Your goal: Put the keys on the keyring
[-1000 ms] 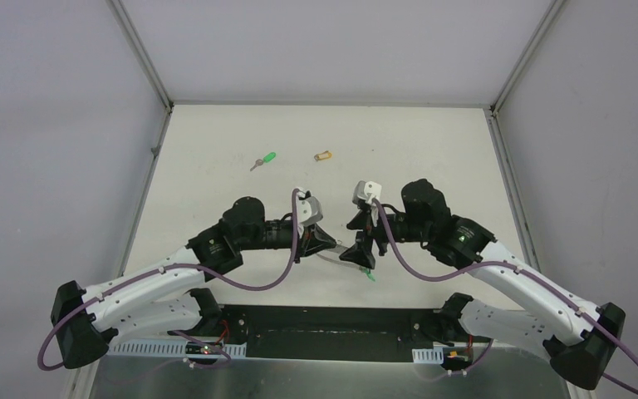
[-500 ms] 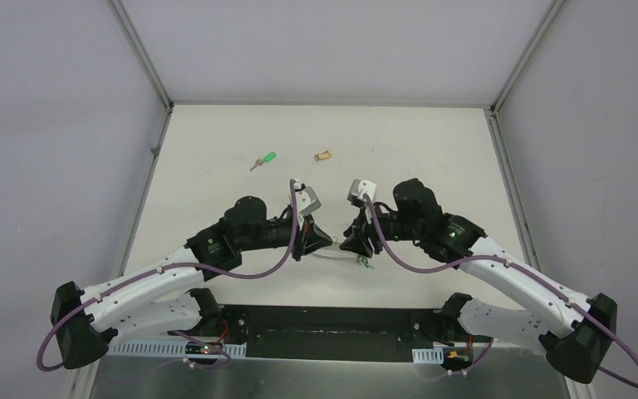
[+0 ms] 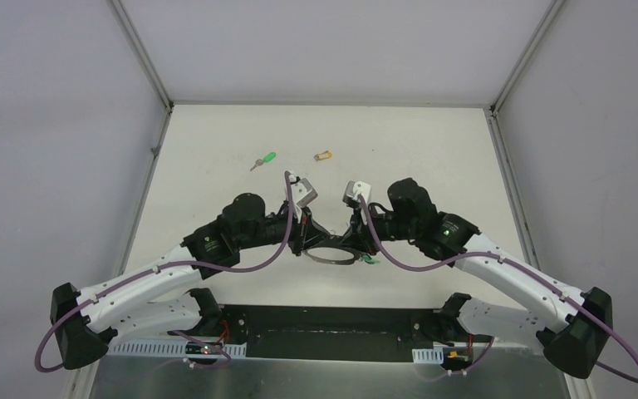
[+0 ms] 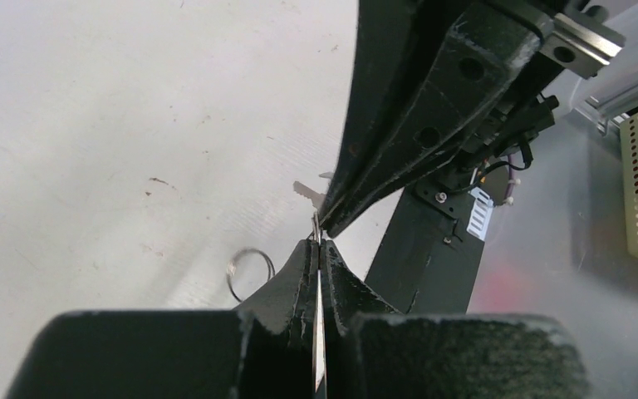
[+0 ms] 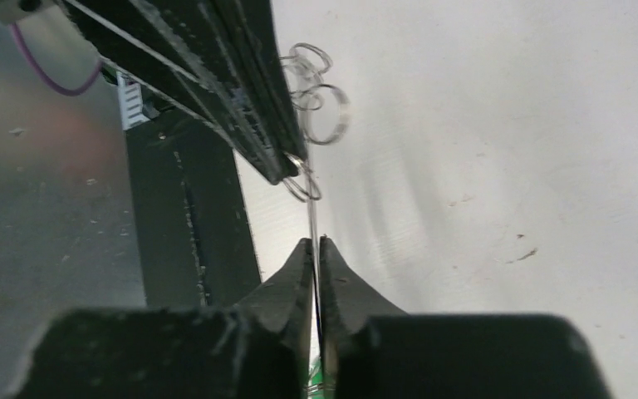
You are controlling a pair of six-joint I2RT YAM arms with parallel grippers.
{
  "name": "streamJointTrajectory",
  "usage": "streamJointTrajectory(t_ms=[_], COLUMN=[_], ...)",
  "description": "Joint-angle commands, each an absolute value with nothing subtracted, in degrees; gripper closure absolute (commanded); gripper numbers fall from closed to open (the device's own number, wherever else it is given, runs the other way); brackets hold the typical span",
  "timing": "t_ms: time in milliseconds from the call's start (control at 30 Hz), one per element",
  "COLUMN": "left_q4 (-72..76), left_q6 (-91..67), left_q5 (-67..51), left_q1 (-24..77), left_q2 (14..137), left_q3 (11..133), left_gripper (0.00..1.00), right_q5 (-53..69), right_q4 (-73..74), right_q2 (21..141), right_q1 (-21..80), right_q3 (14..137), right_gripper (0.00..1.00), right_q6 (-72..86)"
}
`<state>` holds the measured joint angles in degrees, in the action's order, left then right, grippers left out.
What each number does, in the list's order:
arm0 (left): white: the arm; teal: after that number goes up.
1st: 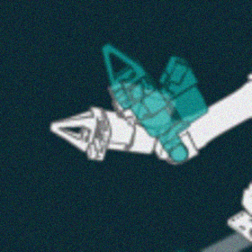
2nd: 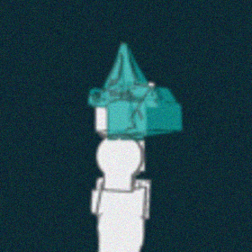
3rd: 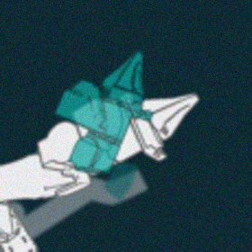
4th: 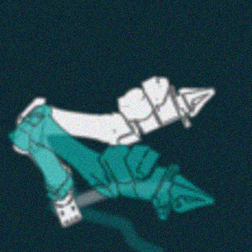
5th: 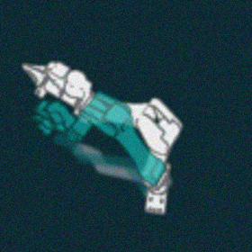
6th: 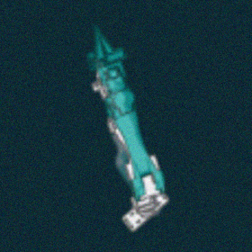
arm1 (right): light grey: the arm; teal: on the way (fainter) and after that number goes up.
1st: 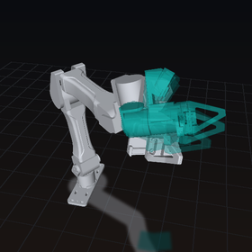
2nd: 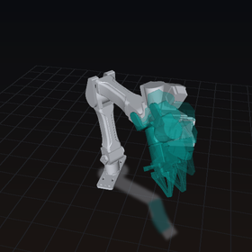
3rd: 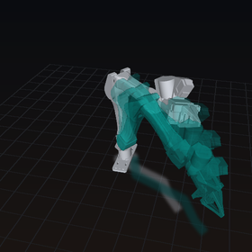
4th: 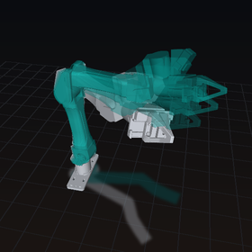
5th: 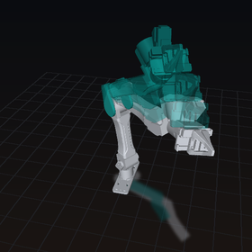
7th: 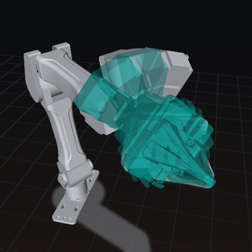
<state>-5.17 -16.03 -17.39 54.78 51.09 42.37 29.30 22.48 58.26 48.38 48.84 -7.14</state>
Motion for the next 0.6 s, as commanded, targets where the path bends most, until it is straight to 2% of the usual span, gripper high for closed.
streamJointTrajectory(t_ms=[0, 567], left_q4=[-5.2, -20.4], left_q6=[-17.1, -15.5], left_q5=[-16.3, -13.5], left_q1=[55.3, 55.2], left_q2=[50.1, 53.8], left_q3=[46.0, 55.4], left_gripper=[1.0, 1.0], right_q5=[29.3, 27.2], right_q4=[20.0, 21.1], right_q2=[58.1, 57.1], right_q1=[48.5, 48.5], right_q3=[50.4, 52.9], right_gripper=[1.0, 1.0], right_q6=[-7.2, -1.9])
